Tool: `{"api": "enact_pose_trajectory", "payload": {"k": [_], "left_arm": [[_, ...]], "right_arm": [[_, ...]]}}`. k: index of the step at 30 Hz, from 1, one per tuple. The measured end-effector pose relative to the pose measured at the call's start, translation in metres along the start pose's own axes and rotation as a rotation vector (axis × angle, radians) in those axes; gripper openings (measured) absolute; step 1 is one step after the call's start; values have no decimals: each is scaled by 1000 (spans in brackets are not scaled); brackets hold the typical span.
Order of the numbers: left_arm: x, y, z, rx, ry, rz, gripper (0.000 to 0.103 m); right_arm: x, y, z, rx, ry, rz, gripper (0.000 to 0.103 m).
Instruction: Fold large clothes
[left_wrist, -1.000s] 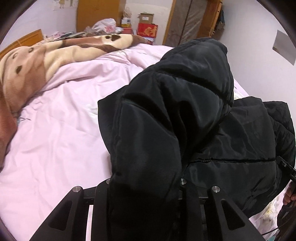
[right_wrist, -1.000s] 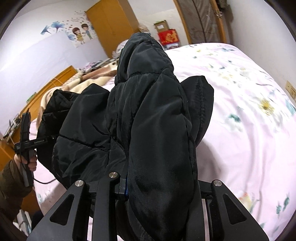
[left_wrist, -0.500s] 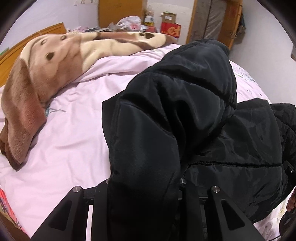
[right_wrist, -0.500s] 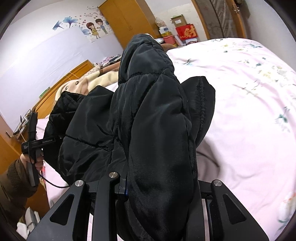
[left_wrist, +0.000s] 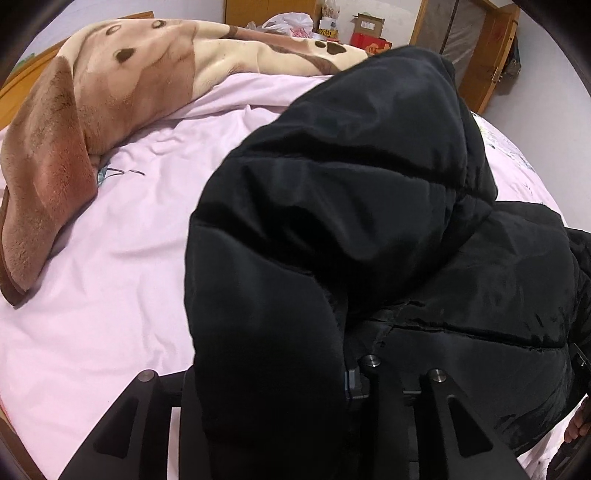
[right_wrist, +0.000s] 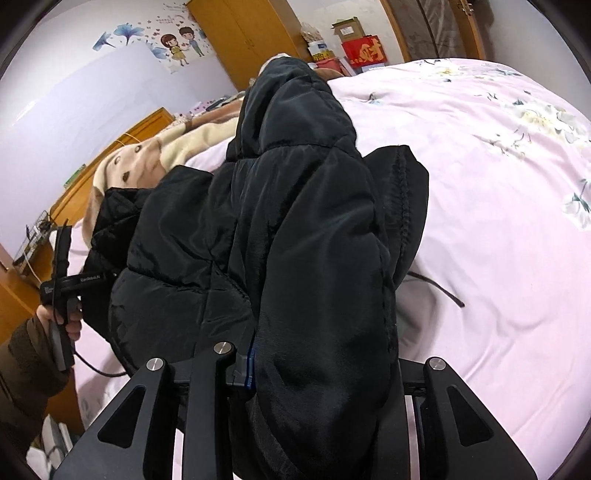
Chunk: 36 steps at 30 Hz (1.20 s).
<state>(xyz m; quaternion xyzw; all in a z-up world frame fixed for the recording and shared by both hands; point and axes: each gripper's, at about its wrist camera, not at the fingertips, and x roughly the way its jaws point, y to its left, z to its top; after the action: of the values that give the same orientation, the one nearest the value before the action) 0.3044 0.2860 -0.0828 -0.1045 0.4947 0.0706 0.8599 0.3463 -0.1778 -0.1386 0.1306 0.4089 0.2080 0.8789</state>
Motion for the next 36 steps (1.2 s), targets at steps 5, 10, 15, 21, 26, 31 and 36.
{"api": "enact_pose_trajectory", "payload": {"k": [5, 10, 15, 21, 26, 31, 36], "left_arm": [[13, 5, 5, 12, 12, 31, 49], [28, 16, 8, -2, 9, 56, 67], [15, 21, 8, -56, 1, 25, 68], [-50, 28, 19, -93, -171, 20, 68], [-68, 7, 43, -55, -217, -115, 68], [-2, -17, 63, -36, -65, -140, 68], [50, -4, 71, -83, -1, -99, 68]], "right_arm": [[10, 16, -2, -26, 15, -46, 40], [7, 22, 0, -22, 42, -76, 48], [-2, 35, 9, -48, 63, -165, 60], [-40, 62, 20, -151, 4, -343, 64], [-80, 92, 41, -204, -194, -393, 64], [-31, 101, 63, -216, -96, -313, 64], [24, 75, 64, -143, 74, -362, 64]]}}
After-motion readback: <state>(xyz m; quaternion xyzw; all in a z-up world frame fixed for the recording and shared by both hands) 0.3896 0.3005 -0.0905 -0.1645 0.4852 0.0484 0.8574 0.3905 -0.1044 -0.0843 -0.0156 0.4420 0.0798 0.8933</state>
